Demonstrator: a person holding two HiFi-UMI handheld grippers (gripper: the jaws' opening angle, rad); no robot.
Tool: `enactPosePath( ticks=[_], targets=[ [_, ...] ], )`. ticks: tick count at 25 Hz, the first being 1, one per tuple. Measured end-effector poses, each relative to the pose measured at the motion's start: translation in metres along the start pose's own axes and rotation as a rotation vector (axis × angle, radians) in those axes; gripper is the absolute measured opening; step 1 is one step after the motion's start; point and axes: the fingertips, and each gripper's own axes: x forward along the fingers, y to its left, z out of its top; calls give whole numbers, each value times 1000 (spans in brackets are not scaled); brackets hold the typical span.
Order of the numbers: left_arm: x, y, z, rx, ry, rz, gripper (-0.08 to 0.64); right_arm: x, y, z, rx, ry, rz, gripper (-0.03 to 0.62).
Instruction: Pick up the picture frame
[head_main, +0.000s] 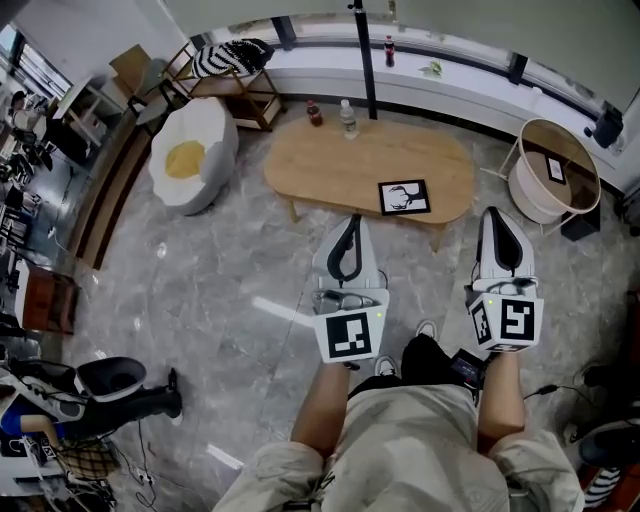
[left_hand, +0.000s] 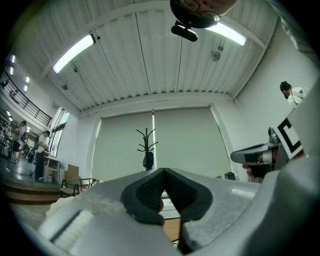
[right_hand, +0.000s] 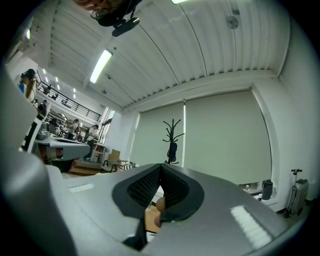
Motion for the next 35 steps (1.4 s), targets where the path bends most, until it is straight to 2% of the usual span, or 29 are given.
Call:
enactPosePath(
  ticks=[6, 16, 26, 35],
  targets=[
    [45, -2, -11, 14, 3, -3, 5, 37, -22, -16, 6, 0, 0, 2],
    [167, -31, -29, 40, 37, -28, 5, 127, -105, -41, 54, 15, -21, 2],
    [273, -49, -51, 56, 85, -5, 5, 213, -169, -72, 100, 44, 3, 2],
    [338, -66, -74, 68, 110, -4, 5, 268, -209, -98, 114, 67, 26, 2]
  ],
)
